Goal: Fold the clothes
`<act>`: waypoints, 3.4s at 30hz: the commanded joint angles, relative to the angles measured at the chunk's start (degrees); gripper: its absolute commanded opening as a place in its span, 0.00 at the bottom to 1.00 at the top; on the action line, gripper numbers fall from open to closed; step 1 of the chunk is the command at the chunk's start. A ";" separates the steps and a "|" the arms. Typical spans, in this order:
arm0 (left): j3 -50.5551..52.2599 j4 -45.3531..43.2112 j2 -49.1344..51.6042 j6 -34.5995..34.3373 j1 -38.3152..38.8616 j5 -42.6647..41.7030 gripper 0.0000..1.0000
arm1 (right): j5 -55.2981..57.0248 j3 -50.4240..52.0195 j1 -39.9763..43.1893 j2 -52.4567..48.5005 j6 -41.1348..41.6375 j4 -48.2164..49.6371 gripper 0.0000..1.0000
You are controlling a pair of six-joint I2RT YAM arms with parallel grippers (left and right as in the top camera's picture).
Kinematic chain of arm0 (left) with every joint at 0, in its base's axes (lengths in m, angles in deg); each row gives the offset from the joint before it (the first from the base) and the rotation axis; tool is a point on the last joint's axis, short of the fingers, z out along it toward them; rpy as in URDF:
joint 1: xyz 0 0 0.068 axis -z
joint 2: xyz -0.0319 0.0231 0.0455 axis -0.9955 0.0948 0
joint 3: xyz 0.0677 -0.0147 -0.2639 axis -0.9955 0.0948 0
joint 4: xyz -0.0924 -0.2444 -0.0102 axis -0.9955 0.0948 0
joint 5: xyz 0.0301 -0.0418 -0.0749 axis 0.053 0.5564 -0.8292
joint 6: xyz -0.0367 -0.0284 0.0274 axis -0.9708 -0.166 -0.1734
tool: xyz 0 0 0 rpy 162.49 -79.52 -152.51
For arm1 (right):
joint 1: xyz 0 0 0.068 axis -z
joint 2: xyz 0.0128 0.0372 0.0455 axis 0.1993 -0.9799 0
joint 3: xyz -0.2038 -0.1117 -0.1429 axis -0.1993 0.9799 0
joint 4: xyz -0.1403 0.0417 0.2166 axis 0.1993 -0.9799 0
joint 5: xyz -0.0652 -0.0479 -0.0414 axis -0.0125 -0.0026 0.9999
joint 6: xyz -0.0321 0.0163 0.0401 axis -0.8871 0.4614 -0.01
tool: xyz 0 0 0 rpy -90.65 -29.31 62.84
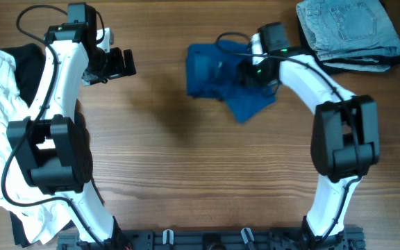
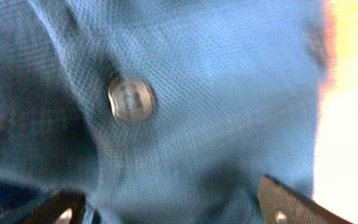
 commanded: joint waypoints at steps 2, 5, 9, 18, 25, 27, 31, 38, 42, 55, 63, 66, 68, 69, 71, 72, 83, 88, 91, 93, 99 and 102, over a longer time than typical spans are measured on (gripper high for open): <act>0.48 -0.20 0.26 0.72 0.00 -0.87 1.00 | 5.84 -5.53 3.93 0.28 -5.42 -1.42 0.90; 0.48 -0.33 0.26 0.74 -0.15 -0.37 1.00 | 0.31 -18.25 1.81 1.92 -5.44 -12.39 0.91; 0.48 -1.49 0.26 0.66 -2.14 1.07 1.00 | 0.20 -25.62 -5.01 2.19 -8.48 -15.23 0.93; 0.48 -1.64 0.26 0.46 -15.23 1.46 1.00 | 1.44 -25.46 -15.67 -9.25 -5.25 -14.97 0.93; 0.48 -1.27 0.26 0.48 -18.01 1.49 1.00 | 5.66 -25.46 -16.61 -17.40 -3.32 -13.90 0.89; 0.48 -1.22 0.26 0.48 -17.99 1.49 1.00 | 10.23 -25.46 -16.61 -19.50 -0.44 -12.72 0.79; 0.48 -1.11 0.26 0.46 -17.99 1.46 1.00 | 20.52 -25.42 -16.44 -20.68 4.15 -12.98 0.08; 0.48 -1.22 0.26 0.46 -17.99 1.46 1.00 | 21.86 -25.44 -14.78 -7.85 1.70 -14.56 0.04; 0.48 -1.25 0.28 0.46 -17.99 1.46 1.00 | 18.03 -25.79 -12.00 3.13 -9.70 -13.57 0.04; 0.48 -1.25 0.26 0.46 -17.99 1.46 1.00 | 24.68 -27.15 9.07 12.17 -27.23 6.45 0.04; 0.48 -1.18 0.26 0.26 -17.99 0.59 1.00 | 12.68 -27.15 24.59 11.43 -39.36 21.92 0.04; 0.48 -1.27 0.26 0.22 -17.99 -0.76 1.00 | 5.55 -27.12 29.73 8.41 -44.52 25.49 0.04; 0.48 -1.27 0.26 0.22 -17.99 -1.38 1.00 | 4.42 -27.12 31.19 6.19 -45.94 27.43 0.04; 0.48 -1.27 0.26 0.24 -17.99 -1.79 1.00 | 4.17 -27.12 31.91 4.72 -45.99 28.83 0.05; 0.48 -1.29 0.26 0.00 -17.99 -2.01 1.00 | 2.43 -27.12 33.09 1.68 -46.14 31.06 0.04; 0.48 -1.31 0.26 -0.22 -17.99 -2.03 1.00 | 2.05 -27.12 33.42 0.61 -46.56 31.58 0.04; 0.48 -4.74 0.26 -1.49 -17.25 -2.40 1.00 | -5.70 -26.82 29.51 -7.76 -48.96 26.38 0.04; 0.48 -5.14 0.26 -1.46 -17.25 -2.40 1.00 | -8.44 -26.82 21.73 -8.52 -48.83 17.09 0.04; 0.48 -5.29 0.26 -1.44 -17.25 -2.40 1.00 | -8.44 -26.82 17.14 -11.63 -48.76 11.26 0.42; 0.48 -5.42 0.26 -1.44 -17.25 -2.40 1.00 | -8.44 -26.82 14.56 -12.90 -46.58 9.22 0.68; 0.48 -6.25 0.28 -1.44 -17.25 -2.40 1.00 | -8.20 -26.99 12.44 -4.66 -29.09 9.31 0.95; 0.48 -6.23 0.28 -1.44 -17.25 -2.40 1.00 | -8.20 -26.99 15.26 -0.13 -22.60 11.63 0.93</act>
